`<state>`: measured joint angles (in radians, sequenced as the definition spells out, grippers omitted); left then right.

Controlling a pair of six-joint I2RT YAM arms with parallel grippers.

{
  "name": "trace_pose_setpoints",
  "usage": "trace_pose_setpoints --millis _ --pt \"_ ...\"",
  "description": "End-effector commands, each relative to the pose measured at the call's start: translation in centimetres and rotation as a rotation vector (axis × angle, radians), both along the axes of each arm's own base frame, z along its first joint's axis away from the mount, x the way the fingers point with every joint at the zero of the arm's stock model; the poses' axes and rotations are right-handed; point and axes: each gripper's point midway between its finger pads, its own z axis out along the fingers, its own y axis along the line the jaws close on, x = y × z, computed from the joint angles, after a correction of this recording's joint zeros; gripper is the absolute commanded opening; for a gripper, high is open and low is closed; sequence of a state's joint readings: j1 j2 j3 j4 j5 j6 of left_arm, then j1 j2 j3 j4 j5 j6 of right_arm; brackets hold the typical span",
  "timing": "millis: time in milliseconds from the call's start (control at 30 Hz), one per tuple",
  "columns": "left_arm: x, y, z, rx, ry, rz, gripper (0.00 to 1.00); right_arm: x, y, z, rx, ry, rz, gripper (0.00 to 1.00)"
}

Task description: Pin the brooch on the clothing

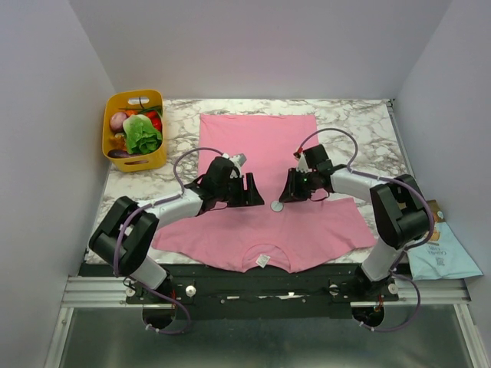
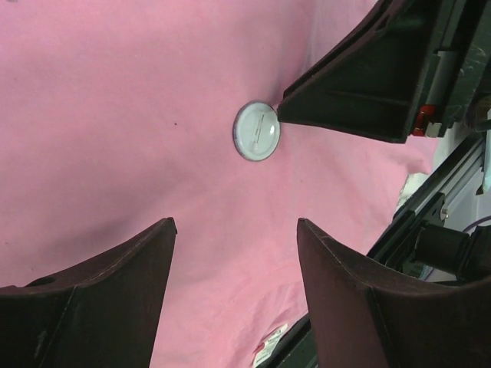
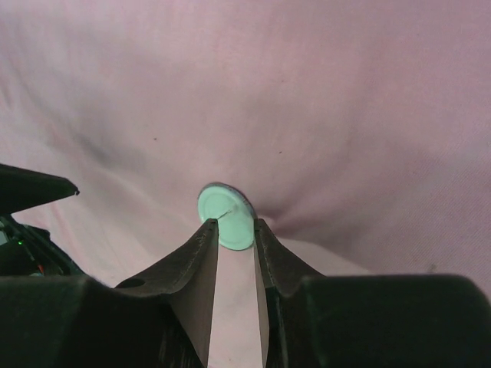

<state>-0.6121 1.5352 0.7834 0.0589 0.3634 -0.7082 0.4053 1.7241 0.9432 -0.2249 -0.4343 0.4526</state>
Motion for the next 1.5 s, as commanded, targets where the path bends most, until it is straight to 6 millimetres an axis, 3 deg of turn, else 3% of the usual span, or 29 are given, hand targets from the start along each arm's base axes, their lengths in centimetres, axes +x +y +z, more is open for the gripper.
trace_pose_setpoints --millis 0,200,533,767,1000,1167,1367,1400,1467 --pt "-0.6 -0.4 0.4 -0.016 -0.013 0.000 0.73 0.0 -0.2 -1.7 -0.020 0.025 0.009 0.33" --pt "-0.8 -0.6 0.1 -0.022 -0.007 -0.001 0.73 -1.1 -0.1 -2.3 -0.005 0.055 0.021 0.33" --pt "-1.0 -0.5 -0.3 -0.019 0.001 0.005 0.72 -2.8 1.2 -0.6 0.116 0.071 0.045 0.32" --pt "-1.0 -0.4 -0.2 -0.018 -0.003 0.009 0.72 -2.5 1.2 0.5 0.128 0.039 0.037 0.02" --pt "-1.0 -0.3 0.4 -0.023 -0.020 0.014 0.72 -2.4 1.0 2.7 0.154 -0.030 0.010 0.00" --pt "-0.5 -0.2 1.2 -0.037 -0.051 0.038 0.72 -1.7 0.2 4.8 0.186 -0.109 -0.135 0.00" --pt "0.1 0.0 1.6 -0.033 -0.069 0.072 0.72 -1.8 -1.1 5.3 0.363 -0.146 -0.432 0.00" --pt "0.2 0.0 1.8 -0.037 -0.070 0.074 0.72 -1.5 -1.2 6.4 0.407 -0.186 -0.457 0.00" --pt "0.3 -0.1 2.0 -0.044 -0.073 0.074 0.72 -1.7 -2.4 5.5 0.397 -0.187 -0.560 0.01"
